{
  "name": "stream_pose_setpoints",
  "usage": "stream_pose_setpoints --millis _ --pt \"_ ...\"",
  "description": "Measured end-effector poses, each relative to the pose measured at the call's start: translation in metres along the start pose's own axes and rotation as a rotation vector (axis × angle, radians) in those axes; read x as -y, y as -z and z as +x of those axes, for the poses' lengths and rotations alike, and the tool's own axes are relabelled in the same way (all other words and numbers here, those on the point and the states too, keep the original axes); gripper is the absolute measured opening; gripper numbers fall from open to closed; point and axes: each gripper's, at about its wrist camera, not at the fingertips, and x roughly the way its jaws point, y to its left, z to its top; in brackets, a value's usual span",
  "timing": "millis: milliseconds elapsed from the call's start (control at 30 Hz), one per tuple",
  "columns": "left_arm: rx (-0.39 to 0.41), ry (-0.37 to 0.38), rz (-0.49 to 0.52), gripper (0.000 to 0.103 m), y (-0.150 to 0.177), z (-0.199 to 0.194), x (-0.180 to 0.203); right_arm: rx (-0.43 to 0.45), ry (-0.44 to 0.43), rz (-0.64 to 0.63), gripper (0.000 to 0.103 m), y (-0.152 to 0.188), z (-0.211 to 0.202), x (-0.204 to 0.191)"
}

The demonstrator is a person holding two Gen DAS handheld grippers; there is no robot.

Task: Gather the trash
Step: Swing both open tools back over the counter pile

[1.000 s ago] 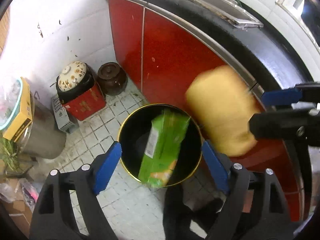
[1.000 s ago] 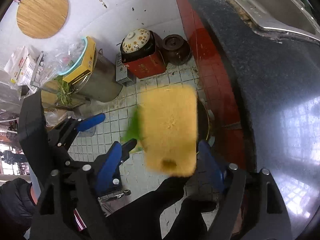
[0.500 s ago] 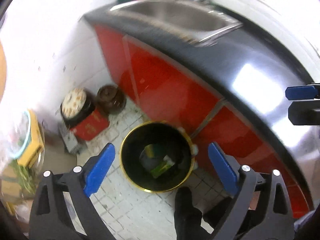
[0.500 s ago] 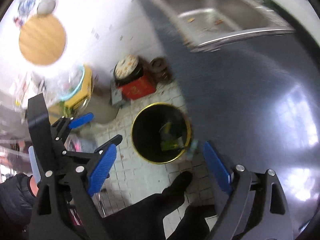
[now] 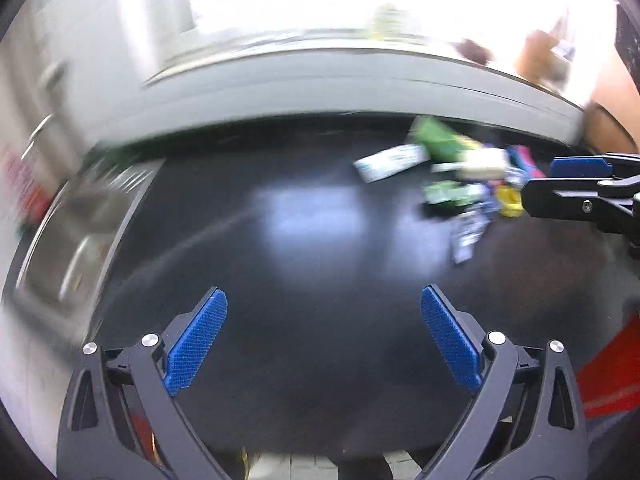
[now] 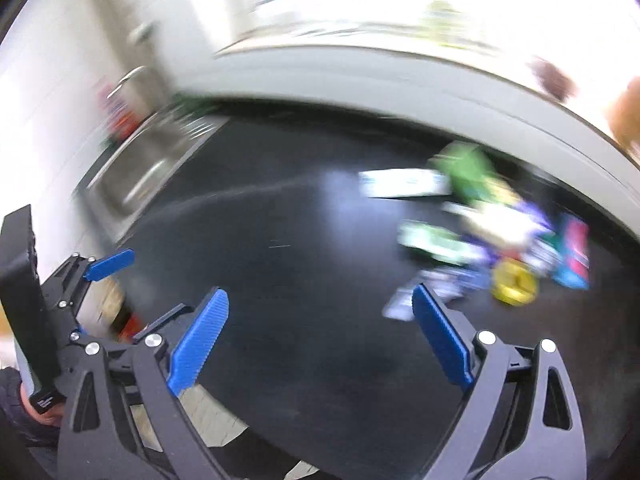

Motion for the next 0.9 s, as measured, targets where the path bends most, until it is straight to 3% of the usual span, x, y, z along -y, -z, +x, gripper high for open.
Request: stream_pose_setpoints --millis 200,333,467,667,900 --pt "0.001 0.123 0.159 0.095 -0.045 0.027 0.083 0.047 0.135 0.214 0.09 0.037 -0.043 0.111" --pt "-0.005 0.13 0.223 0.095 -0.049 0.035 0.108 0.049 0.156 0.29 0.09 0.05 -0.049 0.153" --pt "-0.026 0.149 0.225 0.095 -0.057 0.053 0.114 0.049 0.162 0.299 0.09 0.048 -0.043 0.167" --pt "-0.06 0.16 0.25 0.095 -0.059 0.092 0.13 0.034 0.179 0.297 0.09 0.029 -0.018 0.196" --pt "-0.095 0.136 0.277 0.095 -0.05 0.154 0.153 -0.018 0.19 0.295 0.09 0.0 0.062 0.259"
